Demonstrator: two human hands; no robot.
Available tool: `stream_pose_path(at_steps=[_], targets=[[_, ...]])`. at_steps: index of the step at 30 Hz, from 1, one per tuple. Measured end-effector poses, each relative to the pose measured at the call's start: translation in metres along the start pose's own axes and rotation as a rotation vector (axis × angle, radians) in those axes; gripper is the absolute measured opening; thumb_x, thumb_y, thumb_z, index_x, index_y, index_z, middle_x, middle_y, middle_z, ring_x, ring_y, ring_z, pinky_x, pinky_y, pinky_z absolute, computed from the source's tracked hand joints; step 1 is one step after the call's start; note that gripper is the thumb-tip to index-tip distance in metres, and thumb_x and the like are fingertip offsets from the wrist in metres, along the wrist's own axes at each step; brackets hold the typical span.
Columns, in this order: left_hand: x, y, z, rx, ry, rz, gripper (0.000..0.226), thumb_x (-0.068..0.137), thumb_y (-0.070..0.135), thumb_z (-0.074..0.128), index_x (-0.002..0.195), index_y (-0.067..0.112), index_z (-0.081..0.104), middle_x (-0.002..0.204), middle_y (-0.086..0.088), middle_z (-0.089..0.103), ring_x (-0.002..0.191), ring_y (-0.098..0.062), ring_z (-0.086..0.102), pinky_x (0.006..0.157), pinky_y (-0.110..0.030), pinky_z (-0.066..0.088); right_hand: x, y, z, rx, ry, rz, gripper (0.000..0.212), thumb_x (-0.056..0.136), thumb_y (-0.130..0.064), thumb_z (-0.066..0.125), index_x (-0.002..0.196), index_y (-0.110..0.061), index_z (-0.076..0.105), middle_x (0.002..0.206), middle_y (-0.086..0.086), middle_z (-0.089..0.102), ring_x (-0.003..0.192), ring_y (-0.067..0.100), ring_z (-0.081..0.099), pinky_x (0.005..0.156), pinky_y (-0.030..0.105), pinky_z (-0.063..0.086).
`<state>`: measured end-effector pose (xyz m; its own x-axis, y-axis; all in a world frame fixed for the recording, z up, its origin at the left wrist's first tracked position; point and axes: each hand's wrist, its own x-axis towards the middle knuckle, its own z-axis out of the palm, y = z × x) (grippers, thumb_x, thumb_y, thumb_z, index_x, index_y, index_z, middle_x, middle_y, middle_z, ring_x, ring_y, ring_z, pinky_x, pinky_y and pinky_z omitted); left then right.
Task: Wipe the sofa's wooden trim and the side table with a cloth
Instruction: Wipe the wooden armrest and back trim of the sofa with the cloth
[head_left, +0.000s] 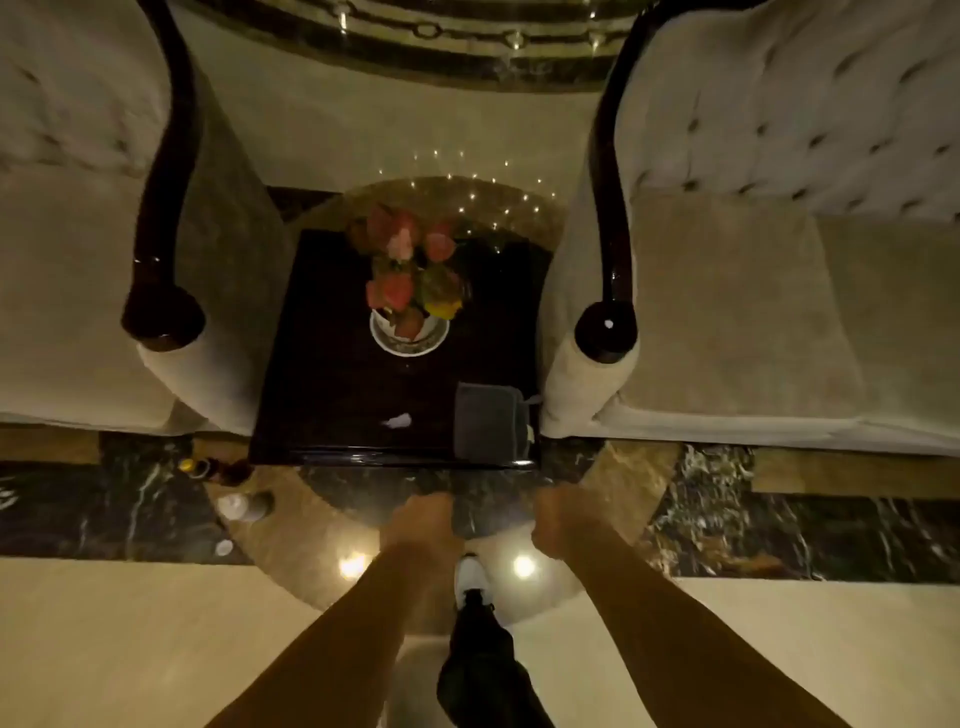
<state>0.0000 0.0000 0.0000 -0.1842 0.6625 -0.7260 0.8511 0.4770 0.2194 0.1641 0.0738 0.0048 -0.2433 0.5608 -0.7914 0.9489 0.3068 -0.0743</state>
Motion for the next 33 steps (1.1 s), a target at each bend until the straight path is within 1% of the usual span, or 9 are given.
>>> stream_pose_path(at_steps=[6, 15, 18, 21, 23, 26, 29, 31, 33], targets=[[0.148, 0.025, 0.032, -0.181, 0.121, -0.048, 0.018, 0.088, 0.029, 0.049, 0.102, 0.022, 0.057, 0.095, -0.001, 0.063, 0.080, -0.020, 0.057, 0.067, -0.031, 0.044, 0.140, 0.014, 0.033, 0.261, 0.117, 0.106, 0.048, 0.093, -0.023, 0.058, 0.139, -0.020, 0.045, 0.137, 0.010, 0.054, 0.125, 0.032, 0.054, 0.098, 0.040, 0.051], [0.307, 0.015, 0.082, -0.418, 0.390, -0.150, 0.061, 0.087, 0.031, 0.066, 0.133, 0.002, 0.038, 0.134, -0.021, 0.042, 0.120, -0.041, 0.044, 0.099, -0.047, 0.040, 0.296, 0.003, 0.077, 0.641, 0.440, 0.235, 0.084, 0.095, -0.035, 0.061, 0.160, -0.018, 0.011, 0.159, 0.013, 0.025, 0.144, 0.035, 0.027, 0.116, 0.046, 0.034], [0.331, 0.016, 0.088, -0.693, 0.377, -0.282, 0.058, 0.079, 0.031, 0.077, 0.121, 0.004, 0.046, 0.123, -0.020, 0.055, 0.113, -0.040, 0.054, 0.082, -0.038, 0.043, 0.313, 0.002, 0.083, 0.667, 0.477, 0.335, 0.095, 0.091, -0.041, 0.067, 0.160, -0.017, 0.008, 0.157, 0.015, 0.027, 0.141, 0.039, 0.028, 0.113, 0.049, 0.034], [0.341, 0.015, 0.082, -0.724, 0.237, -0.283, 0.042, 0.079, 0.032, 0.076, 0.109, 0.006, 0.064, 0.112, -0.017, 0.067, 0.105, -0.038, 0.062, 0.075, -0.031, 0.045, 0.311, 0.002, 0.083, 0.858, 0.541, 0.354, 0.093, 0.087, -0.027, 0.075, 0.159, -0.016, 0.018, 0.148, 0.016, 0.035, 0.134, 0.035, 0.038, 0.107, 0.043, 0.041], [0.337, 0.012, 0.077, -0.725, 0.141, -0.211, 0.036, 0.079, 0.027, 0.076, 0.109, 0.009, 0.067, 0.108, -0.013, 0.069, 0.101, -0.034, 0.063, 0.077, -0.032, 0.048, 0.305, 0.008, 0.075, 1.115, 0.489, 0.418, 0.077, 0.084, -0.010, 0.073, 0.151, -0.014, 0.035, 0.139, 0.015, 0.048, 0.125, 0.032, 0.050, 0.098, 0.035, 0.046], [0.318, 0.009, 0.068, -0.875, -0.011, -0.151, 0.035, 0.080, 0.011, 0.075, 0.113, 0.011, 0.065, 0.105, -0.008, 0.067, 0.101, -0.030, 0.063, 0.085, -0.038, 0.051, 0.286, 0.022, 0.059, 1.305, 0.199, 0.494, 0.056, 0.082, 0.000, 0.072, 0.133, -0.012, 0.054, 0.119, 0.011, 0.063, 0.100, 0.028, 0.060, 0.079, 0.033, 0.050], [0.278, 0.005, 0.049, -1.095, -0.091, -0.207, 0.044, 0.084, -0.005, 0.066, 0.125, 0.007, 0.058, 0.120, -0.019, 0.064, 0.111, -0.039, 0.060, 0.097, -0.051, 0.048, 0.237, 0.030, 0.034, 1.489, -0.040, 0.375, 0.043, 0.083, 0.006, 0.068, 0.126, -0.002, 0.064, 0.125, 0.021, 0.065, 0.103, 0.034, 0.064, 0.080, 0.039, 0.054], [0.242, 0.003, 0.033, -1.199, -0.160, -0.264, 0.045, 0.085, -0.007, 0.064, 0.125, 0.011, 0.057, 0.120, -0.019, 0.065, 0.105, -0.040, 0.063, 0.093, -0.056, 0.050, 0.191, 0.034, 0.018, 1.584, -0.056, 0.353, 0.039, 0.078, 0.010, 0.068, 0.113, -0.006, 0.070, 0.115, 0.019, 0.071, 0.101, 0.034, 0.067, 0.077, 0.039, 0.054], [0.194, 0.010, 0.012, -1.271, -0.255, -0.212, 0.044, 0.086, -0.010, 0.058, 0.120, 0.017, 0.057, 0.108, -0.016, 0.069, 0.089, -0.036, 0.070, 0.074, -0.050, 0.058, 0.144, 0.039, 0.008, 1.722, -0.068, 0.361, 0.041, 0.074, 0.018, 0.062, 0.104, -0.008, 0.071, 0.107, 0.019, 0.073, 0.098, 0.036, 0.067, 0.077, 0.042, 0.058]])
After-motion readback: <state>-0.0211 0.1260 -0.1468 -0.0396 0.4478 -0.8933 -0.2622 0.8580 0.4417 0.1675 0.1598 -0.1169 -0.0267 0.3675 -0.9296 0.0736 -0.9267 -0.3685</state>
